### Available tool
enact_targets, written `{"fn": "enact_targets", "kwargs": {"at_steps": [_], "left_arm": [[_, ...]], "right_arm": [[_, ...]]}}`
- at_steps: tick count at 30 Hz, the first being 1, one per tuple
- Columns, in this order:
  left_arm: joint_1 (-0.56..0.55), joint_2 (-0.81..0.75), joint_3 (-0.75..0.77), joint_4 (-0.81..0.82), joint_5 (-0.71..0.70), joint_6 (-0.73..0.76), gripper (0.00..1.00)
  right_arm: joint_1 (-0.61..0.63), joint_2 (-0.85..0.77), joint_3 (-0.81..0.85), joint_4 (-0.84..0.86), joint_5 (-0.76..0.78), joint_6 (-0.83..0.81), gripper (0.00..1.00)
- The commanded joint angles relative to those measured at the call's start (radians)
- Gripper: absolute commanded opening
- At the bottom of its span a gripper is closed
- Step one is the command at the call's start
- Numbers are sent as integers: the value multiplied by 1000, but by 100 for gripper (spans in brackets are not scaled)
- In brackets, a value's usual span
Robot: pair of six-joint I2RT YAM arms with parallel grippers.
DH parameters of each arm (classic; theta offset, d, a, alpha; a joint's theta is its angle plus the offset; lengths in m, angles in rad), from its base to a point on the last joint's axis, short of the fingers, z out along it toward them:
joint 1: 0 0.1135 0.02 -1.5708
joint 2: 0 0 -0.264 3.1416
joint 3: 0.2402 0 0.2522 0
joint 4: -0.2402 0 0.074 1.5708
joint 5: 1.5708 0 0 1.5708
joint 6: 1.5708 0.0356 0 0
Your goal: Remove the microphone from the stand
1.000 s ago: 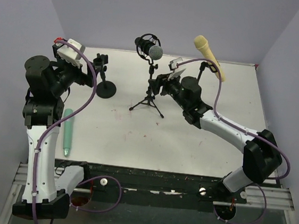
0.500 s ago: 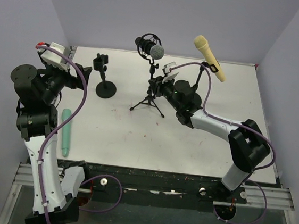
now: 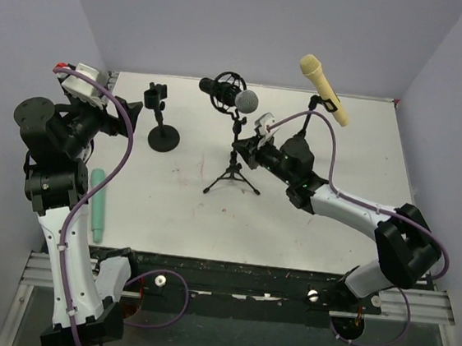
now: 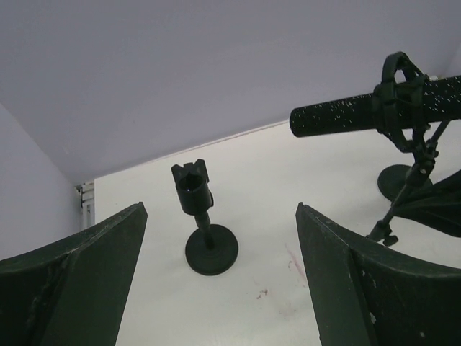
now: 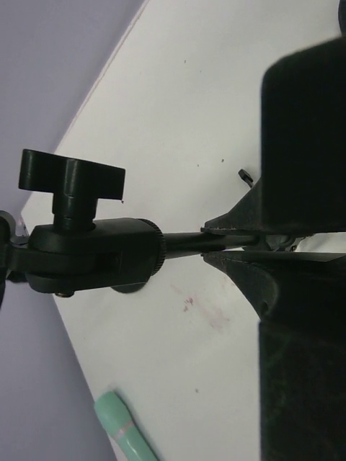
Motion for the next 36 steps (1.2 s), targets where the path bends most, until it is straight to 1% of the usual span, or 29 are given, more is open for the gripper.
{"fn": "enact_targets", "kwargs": {"at_steps": [1,5,7,9,10,12,15,19,23,25,27,29,30,32,35,36], "left_arm": [[8,48,65,31,61,-23,91],[6,77,93,36,105,-24,91],[2,80,99,36,139,-17,91],[-6,85,105,31,173,-11,91],[-9,86,105,31,196,23,91],[-20,96,106,37,216,35,91],[-24,114,114,54,250,16,91],[-37,128,125,59,254,26,91],[-49,129,110,68,280,29,91],[-58,131,106,65,305,32,91],[-70,134,114,48,342,45,91],[-99,142,126,19,374,77,93],[-118,145,132,-4,383,109,93],[-171,152,143,-58,389,179,94],[-256,159,149,-131,389,301,95],[-279,163,149,-142,392,318,95]], "right_arm": [[4,-98,-81,-91,-238,-75,0],[3,-149,-113,-169,-447,-118,1],[-1,-175,-113,-233,-509,-139,1],[-11,-198,-116,-281,-516,-161,1],[-26,-210,-119,-301,-533,-199,1],[-57,-218,-109,-347,-568,-250,1],[-97,-198,-43,-436,-637,-259,4],[-111,-165,52,-535,-697,-276,7],[-111,-126,83,-586,-701,-290,9],[-113,-109,91,-608,-694,-299,11],[-113,-96,105,-615,-688,-313,20],[-111,-94,132,-687,-685,-345,33],[-111,-97,146,-718,-673,-359,41],[-113,-118,169,-773,-635,-385,52],[-113,-190,184,-847,-547,-403,67],[-113,-213,191,-871,-529,-409,71]]}}
